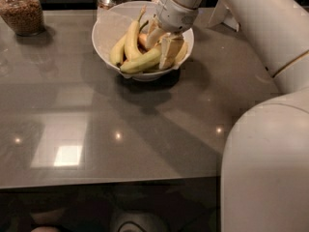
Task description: Pick banana from white bowl
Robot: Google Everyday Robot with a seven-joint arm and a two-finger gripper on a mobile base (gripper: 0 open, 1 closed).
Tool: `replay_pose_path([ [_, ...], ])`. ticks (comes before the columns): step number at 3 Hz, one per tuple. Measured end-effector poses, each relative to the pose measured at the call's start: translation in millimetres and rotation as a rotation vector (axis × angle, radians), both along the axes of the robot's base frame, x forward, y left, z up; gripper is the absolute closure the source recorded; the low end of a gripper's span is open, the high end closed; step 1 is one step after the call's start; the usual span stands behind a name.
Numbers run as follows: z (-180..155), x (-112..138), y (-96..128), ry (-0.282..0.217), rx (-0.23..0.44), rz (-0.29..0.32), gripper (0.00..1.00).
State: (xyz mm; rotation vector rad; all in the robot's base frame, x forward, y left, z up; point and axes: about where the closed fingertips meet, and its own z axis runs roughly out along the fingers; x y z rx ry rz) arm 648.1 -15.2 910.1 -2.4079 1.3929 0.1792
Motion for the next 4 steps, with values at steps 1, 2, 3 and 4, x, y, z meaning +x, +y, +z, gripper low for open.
replay_pose_path([
  [1,-0.8,0.1,-1.4,0.002,-0.006,0.001,0.53],
  [2,-0.3,0.1,-2.2,-0.002,-0.009,0.001,0.72],
  [3,7.7,-1.5,-2.8,-0.024,-0.002,0.000,0.95],
  [4,23.4,-7.9,-10.7,-0.084,0.033,0.004,1.00],
])
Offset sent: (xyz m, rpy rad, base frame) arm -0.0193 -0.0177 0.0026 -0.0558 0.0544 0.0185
